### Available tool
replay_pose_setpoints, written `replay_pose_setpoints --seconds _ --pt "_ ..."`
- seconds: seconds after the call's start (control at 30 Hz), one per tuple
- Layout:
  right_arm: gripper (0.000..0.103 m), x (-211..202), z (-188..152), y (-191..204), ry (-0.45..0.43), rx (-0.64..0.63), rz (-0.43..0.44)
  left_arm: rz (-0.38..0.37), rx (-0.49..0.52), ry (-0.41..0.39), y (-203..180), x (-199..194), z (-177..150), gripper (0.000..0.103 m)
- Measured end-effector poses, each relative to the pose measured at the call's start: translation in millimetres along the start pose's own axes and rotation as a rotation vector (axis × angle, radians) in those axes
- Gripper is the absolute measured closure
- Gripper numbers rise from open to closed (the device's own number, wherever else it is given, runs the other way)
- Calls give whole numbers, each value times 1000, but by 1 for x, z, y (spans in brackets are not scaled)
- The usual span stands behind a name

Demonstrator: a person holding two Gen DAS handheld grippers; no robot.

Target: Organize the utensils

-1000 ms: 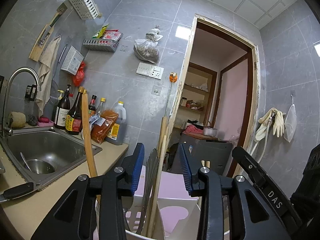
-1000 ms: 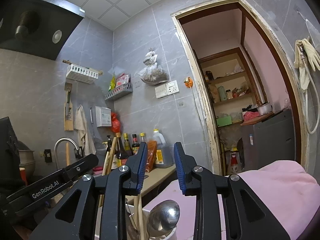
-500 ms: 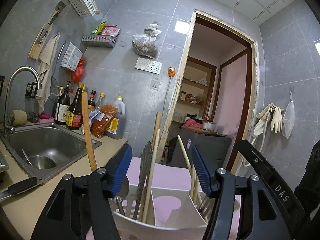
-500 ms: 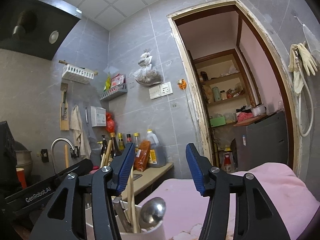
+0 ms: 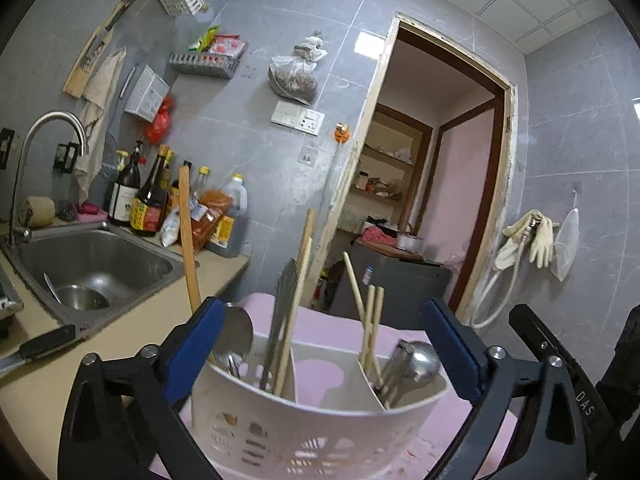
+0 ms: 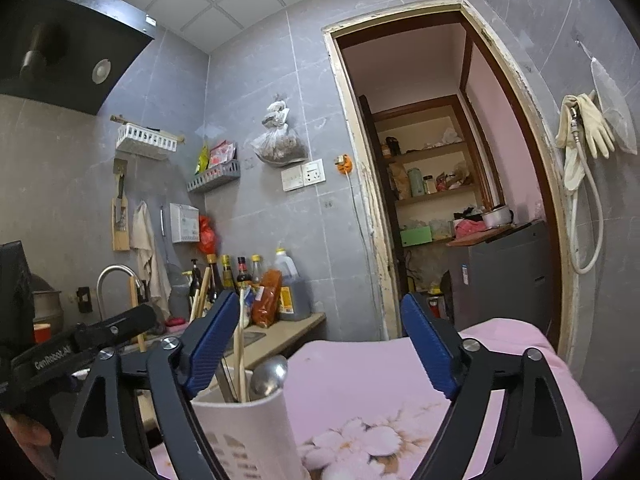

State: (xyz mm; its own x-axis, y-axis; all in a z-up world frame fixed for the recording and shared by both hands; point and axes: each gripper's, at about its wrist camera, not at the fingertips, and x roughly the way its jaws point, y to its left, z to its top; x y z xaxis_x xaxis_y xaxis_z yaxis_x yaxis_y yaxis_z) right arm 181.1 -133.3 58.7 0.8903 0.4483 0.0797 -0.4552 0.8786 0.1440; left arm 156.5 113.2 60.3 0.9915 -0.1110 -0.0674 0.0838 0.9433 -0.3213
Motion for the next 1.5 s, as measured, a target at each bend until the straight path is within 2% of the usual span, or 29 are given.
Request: replay_pose_setpoints --seconds 0.2,0.43,0.63,0.77,1.0,1.27,1.5 --pt "3 -27 1 -10 34 14 -32 -28 15 57 -13 -16 -11 4" --pt "0 -54 1 -10 97 -9 -86 -68 11 115 -28 -42 -23 4" --pt "0 -82 5 -5 154 -42 -104 -18 44 221 -36 -51 -33 4" --pt "0 -97 5 -2 194 -45 -117 25 67 248 -40 -61 -40 4" --pt "0 -120 -5 2 249 -71 -177 60 130 219 -49 -86 -52 4" --pt "0 -151 -12 7 217 -118 -288 100 223 153 -64 -112 -69 4" --pt "0 -169 -17 23 174 -189 -361 130 234 124 -64 -125 -82 4"
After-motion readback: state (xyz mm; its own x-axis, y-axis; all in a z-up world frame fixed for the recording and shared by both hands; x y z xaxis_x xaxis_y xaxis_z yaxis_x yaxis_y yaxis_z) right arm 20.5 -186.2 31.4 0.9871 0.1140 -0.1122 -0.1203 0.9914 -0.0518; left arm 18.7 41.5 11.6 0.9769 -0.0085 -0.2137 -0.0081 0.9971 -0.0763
